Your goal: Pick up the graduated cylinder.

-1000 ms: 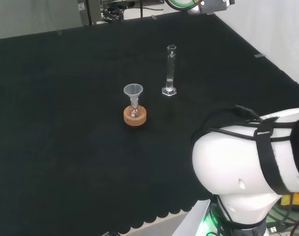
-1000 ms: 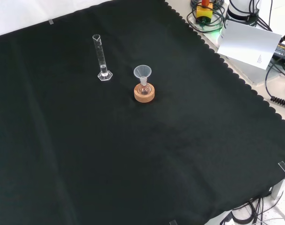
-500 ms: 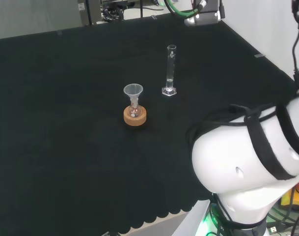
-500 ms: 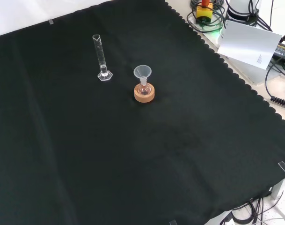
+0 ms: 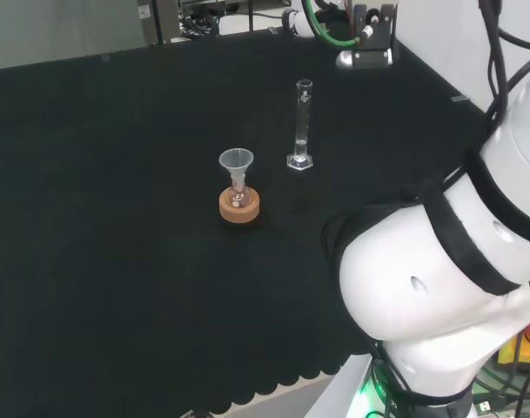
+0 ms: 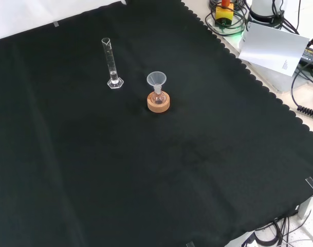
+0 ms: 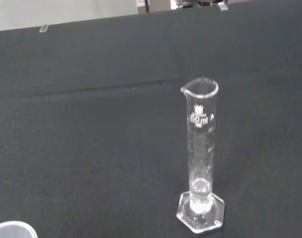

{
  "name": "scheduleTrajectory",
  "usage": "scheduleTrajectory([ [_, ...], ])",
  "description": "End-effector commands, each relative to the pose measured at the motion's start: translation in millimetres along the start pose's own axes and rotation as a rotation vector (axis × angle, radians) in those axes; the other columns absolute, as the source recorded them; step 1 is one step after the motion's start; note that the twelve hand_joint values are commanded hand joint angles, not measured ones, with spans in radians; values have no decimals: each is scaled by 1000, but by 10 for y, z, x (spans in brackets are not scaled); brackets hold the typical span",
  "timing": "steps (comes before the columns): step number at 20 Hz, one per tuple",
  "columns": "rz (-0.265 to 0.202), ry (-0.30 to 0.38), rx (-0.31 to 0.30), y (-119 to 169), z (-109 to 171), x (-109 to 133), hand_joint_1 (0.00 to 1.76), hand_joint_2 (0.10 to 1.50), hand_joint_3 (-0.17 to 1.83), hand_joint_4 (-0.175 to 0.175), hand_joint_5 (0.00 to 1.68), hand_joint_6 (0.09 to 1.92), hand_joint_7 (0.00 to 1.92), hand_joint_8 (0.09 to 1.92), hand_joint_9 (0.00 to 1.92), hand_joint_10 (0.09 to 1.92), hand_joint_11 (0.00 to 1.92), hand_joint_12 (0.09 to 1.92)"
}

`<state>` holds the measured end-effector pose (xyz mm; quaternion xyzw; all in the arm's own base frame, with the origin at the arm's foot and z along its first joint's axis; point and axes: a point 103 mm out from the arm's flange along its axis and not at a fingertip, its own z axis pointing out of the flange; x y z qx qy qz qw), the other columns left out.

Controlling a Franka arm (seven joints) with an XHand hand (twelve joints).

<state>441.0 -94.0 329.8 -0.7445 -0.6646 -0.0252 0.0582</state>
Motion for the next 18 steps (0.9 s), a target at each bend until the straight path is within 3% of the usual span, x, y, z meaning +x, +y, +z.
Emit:
scheduleTrajectory([
  [1,-15,37,-5,81,217,-234,326,1141,264,-26,248,87,53,537,229,686,113,1375],
  [12,-32,131,4,121,615,-441,442,1067,249,-33,280,87,106,588,308,681,168,1367],
  [18,-74,205,-22,180,795,-512,490,1039,248,-34,283,87,120,602,319,677,171,1363],
])
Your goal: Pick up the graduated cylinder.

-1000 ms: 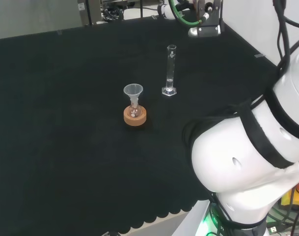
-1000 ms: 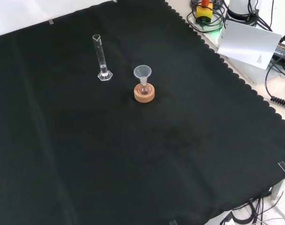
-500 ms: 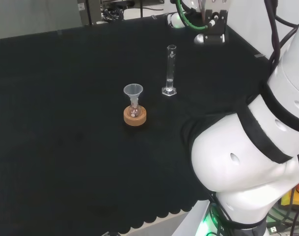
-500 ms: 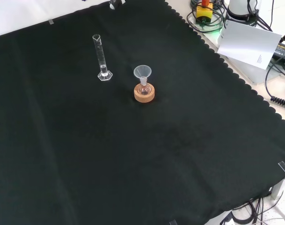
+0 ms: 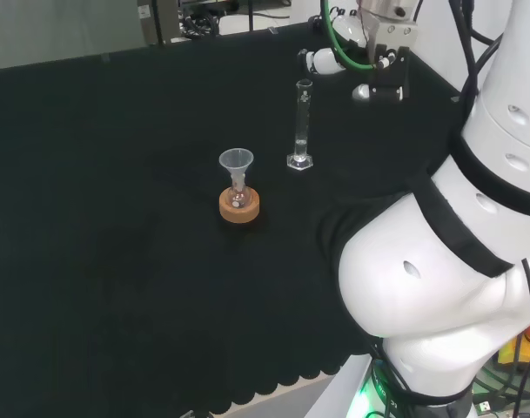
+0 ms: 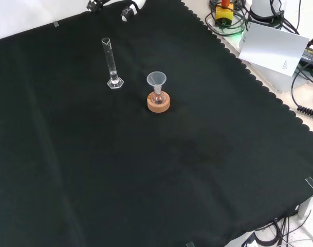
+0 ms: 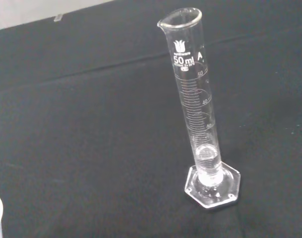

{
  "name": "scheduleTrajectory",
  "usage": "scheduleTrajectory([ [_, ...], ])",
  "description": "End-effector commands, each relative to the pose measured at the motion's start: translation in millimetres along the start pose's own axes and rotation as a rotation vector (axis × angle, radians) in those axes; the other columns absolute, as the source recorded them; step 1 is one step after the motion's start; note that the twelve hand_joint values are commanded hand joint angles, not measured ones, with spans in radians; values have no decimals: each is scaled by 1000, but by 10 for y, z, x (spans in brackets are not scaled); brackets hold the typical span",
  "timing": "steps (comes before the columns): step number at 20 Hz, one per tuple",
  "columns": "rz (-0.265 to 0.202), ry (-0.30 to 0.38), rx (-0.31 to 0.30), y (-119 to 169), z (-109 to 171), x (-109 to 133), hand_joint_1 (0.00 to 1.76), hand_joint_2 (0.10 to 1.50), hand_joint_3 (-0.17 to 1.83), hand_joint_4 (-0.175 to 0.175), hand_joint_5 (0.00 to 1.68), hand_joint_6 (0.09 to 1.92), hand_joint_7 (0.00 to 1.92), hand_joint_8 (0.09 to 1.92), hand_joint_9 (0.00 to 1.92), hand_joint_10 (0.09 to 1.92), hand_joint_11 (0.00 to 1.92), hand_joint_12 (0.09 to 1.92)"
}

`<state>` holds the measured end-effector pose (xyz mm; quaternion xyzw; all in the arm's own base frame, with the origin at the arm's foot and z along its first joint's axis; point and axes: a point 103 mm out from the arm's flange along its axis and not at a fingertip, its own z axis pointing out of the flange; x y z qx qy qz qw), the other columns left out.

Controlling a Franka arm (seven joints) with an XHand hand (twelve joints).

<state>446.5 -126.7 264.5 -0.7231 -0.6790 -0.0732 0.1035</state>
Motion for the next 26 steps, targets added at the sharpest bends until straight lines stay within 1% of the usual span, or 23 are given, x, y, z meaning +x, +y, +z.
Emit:
scheduleTrajectory([
  [1,-29,85,-28,62,207,-172,499,1033,248,-34,283,87,126,605,325,677,172,1363],
  [6,-72,141,-20,151,406,-262,569,991,241,-34,286,87,134,612,337,671,174,1360],
  [8,-82,157,-21,174,486,-301,600,972,237,-34,287,87,136,613,340,668,173,1359],
  [10,-98,195,-31,193,557,-362,627,956,236,-34,291,87,138,614,344,666,173,1357],
  [13,-111,258,-52,227,661,-422,648,942,238,-33,306,87,139,614,342,660,172,1356],
  [16,-128,293,-59,267,781,-443,653,934,241,-33,308,87,131,610,331,653,168,1353],
  [18,-136,293,-49,291,856,-439,658,928,244,-32,309,87,129,609,331,651,166,1352],
  [21,-133,287,-31,313,938,-439,668,921,249,-31,315,87,134,610,335,651,166,1352],
  [22,-132,283,-31,315,954,-441,675,917,250,-31,317,87,137,611,338,651,166,1352],
  [24,-145,257,-26,317,986,-433,691,904,265,-32,332,87,159,614,359,644,167,1350],
  [26,-149,262,-34,311,1015,-419,724,885,286,-34,365,87,199,622,395,638,172,1350],
])
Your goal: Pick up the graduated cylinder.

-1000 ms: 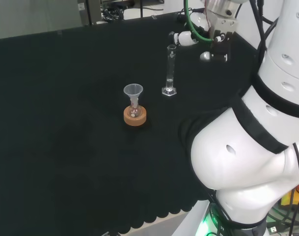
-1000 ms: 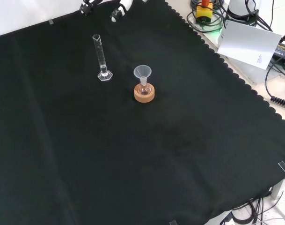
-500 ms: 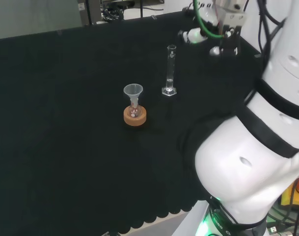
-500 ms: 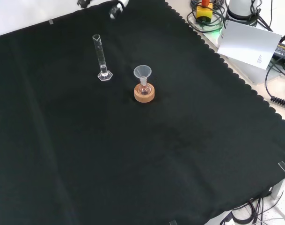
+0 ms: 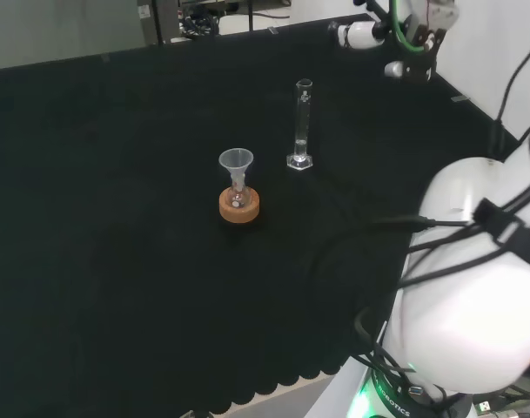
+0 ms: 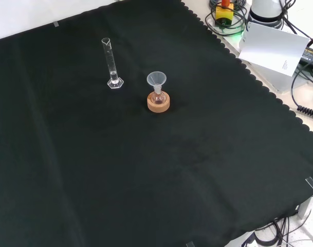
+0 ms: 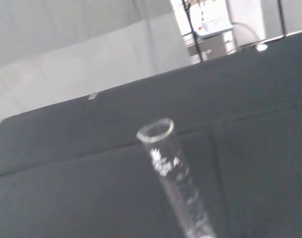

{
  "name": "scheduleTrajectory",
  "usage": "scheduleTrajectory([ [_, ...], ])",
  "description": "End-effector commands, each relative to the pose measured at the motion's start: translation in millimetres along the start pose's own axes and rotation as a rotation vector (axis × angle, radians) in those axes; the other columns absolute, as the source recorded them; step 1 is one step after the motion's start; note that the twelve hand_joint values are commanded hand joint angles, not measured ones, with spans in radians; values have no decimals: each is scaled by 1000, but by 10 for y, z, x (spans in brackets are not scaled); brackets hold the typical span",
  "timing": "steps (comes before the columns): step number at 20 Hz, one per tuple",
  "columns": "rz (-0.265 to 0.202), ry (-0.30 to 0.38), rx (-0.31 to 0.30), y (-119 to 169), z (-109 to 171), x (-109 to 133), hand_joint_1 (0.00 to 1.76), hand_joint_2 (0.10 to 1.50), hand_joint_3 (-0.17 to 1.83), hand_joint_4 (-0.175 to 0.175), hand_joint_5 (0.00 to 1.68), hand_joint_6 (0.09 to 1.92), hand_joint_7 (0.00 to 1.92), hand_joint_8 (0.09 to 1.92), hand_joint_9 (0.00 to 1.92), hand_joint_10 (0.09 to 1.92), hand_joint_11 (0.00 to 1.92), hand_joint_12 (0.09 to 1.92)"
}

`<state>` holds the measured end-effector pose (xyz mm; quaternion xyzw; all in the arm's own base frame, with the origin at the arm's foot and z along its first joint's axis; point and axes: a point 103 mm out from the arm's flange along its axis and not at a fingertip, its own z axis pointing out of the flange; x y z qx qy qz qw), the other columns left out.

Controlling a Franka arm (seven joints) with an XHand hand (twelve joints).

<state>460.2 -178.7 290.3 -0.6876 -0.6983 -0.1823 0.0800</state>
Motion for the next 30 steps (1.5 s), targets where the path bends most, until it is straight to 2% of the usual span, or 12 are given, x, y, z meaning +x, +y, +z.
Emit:
scheduleTrajectory([
  [1,-30,154,128,-99,1403,-178,736,874,304,-34,379,87,214,621,413,628,176,1348],
  [7,-47,216,101,-116,1467,-222,776,846,345,-39,432,87,261,626,466,615,200,1346],
  [16,-46,292,57,-109,1514,-322,805,827,366,-35,391,87,194,602,406,595,180,1335],
  [23,-60,362,68,-38,1773,-297,899,740,475,-35,478,87,320,614,509,587,220,1331],
  [30,-61,405,43,45,2074,-264,987,688,561,-31,550,87,361,617,575,573,272,1313],
])
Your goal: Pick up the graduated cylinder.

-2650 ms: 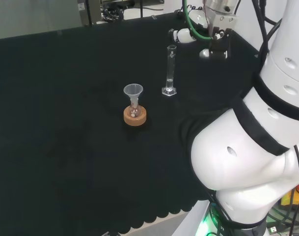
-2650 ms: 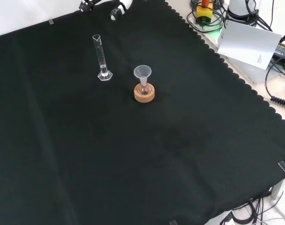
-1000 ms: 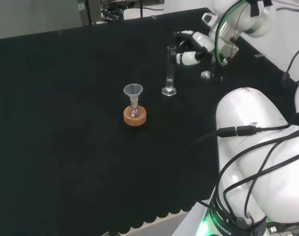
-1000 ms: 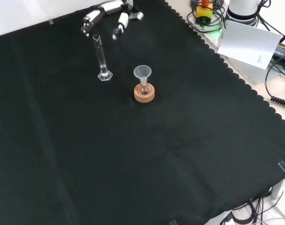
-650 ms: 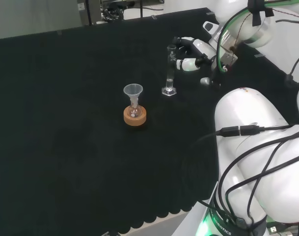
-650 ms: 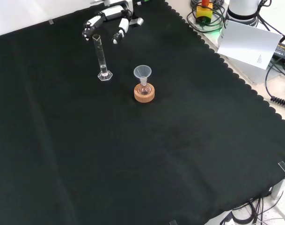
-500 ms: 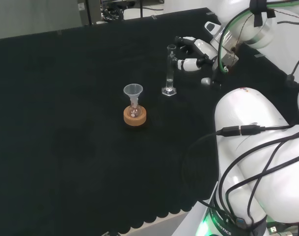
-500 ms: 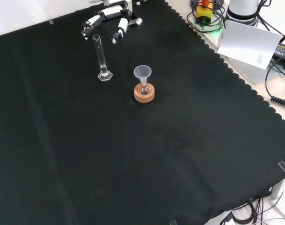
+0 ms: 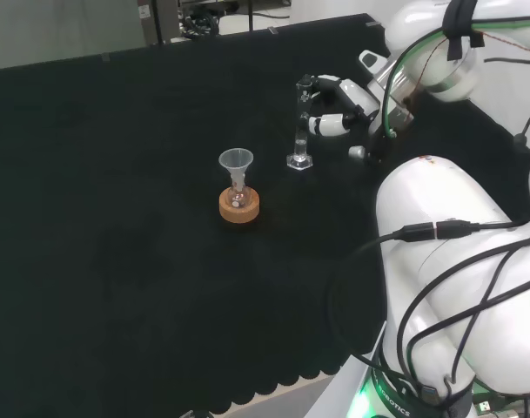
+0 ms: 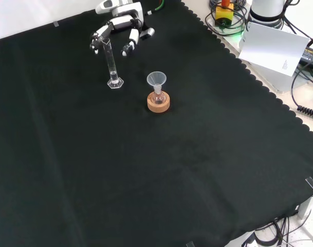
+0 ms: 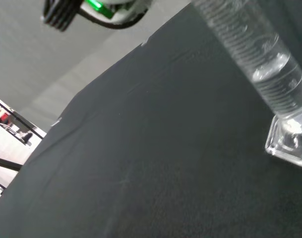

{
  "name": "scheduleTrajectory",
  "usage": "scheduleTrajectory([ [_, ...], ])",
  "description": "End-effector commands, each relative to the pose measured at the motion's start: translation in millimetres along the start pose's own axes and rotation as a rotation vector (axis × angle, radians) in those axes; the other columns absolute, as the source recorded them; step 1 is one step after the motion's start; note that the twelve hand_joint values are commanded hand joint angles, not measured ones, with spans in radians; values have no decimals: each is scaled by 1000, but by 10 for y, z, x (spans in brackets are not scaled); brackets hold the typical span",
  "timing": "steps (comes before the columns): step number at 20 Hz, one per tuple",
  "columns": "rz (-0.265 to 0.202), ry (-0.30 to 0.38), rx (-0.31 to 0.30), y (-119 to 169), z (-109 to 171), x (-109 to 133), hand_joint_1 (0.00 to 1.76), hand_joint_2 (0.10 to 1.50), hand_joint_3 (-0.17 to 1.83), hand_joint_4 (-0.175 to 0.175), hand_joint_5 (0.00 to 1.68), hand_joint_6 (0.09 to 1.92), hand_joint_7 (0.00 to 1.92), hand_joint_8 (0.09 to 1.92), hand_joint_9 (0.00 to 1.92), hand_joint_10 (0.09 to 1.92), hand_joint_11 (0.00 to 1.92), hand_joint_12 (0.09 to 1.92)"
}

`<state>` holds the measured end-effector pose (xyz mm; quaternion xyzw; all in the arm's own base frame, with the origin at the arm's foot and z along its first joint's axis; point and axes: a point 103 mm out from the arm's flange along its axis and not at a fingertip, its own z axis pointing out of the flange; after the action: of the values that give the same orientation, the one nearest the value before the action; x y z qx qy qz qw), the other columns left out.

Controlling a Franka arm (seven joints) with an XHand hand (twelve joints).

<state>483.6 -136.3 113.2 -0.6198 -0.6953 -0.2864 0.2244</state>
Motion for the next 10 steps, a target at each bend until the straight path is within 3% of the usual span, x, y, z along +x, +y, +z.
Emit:
scheduleTrajectory([
  [1,-11,43,-28,96,267,-104,994,687,566,-30,561,87,367,618,580,571,275,1312],
  [10,0,129,-93,170,324,-137,1012,678,603,-15,671,141,408,613,603,557,312,1299],
])
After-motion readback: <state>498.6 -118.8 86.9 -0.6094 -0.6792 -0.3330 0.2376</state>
